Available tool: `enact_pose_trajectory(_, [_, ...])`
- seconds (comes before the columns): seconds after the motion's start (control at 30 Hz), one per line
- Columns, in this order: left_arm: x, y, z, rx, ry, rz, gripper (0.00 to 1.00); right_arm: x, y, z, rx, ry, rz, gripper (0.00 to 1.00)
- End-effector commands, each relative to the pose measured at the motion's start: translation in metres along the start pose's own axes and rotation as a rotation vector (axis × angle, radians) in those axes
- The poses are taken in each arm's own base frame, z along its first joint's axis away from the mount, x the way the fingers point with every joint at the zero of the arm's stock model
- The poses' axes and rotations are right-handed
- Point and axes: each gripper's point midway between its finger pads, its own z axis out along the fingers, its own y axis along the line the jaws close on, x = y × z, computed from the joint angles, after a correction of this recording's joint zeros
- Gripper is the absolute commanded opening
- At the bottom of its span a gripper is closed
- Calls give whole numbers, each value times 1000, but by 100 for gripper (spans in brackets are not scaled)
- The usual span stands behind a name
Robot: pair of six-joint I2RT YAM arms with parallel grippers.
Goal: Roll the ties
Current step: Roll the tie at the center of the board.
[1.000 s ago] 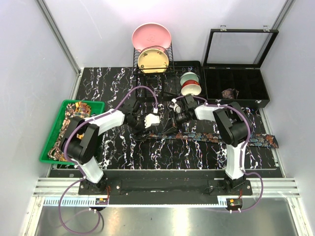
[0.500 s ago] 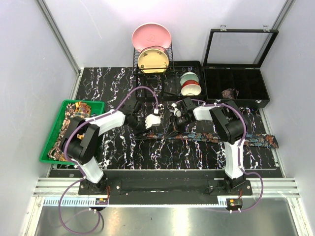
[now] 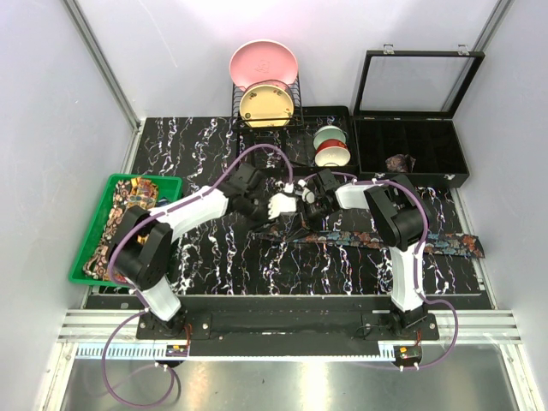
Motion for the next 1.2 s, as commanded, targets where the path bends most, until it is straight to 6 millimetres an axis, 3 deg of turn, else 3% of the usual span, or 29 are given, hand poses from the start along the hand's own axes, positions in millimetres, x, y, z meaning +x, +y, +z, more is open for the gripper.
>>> enact_pose_trajectory(0.0, [-41, 13, -10, -31, -49, 10, 45, -6, -14, 6, 67, -15, -15, 9])
enact_pose_trajectory(0.07, [-33, 21, -20, -56, -47, -24, 51, -5, -15, 6, 71, -13, -11, 9])
enact_pose_trajectory(0.1, [-26, 23, -22, -68, -30, -29, 63, -5, -15, 6, 71, -13, -12, 9])
enact_pose_trajectory(0.23, [10, 18, -21, -46, 60, 0, 78, -5, -18, 8, 80, -8, -7, 9])
enact_pose_trajectory(0.43, [39, 13, -3, 1, 143, -21, 79, -4, -21, 8, 92, -1, -6, 9])
enact_pose_trajectory(0.53, [46, 16, 1, 2, 172, -21, 75, 1, -24, 6, 110, 13, -15, 9])
enact_pose_trajectory(0.83, [14, -26, 22, 93, 141, -17, 59, 26, -36, -18, 123, 40, -14, 8])
enact_pose_trajectory(0.97, [-5, -30, 30, 70, 84, -38, 61, 42, -44, -32, 132, 40, -2, 8])
enact_pose_trajectory(1.1, [-17, -20, 24, -14, 27, -64, 70, 47, -54, -45, 141, 33, 16, 8])
enact_pose_trajectory(1.13, [-10, -24, 24, -23, 26, -103, 71, 47, -55, -48, 138, 30, 18, 8])
enact_pose_trajectory(1.17, [-20, -22, 23, -36, -30, -100, 72, 50, -57, -49, 138, 32, 26, 8])
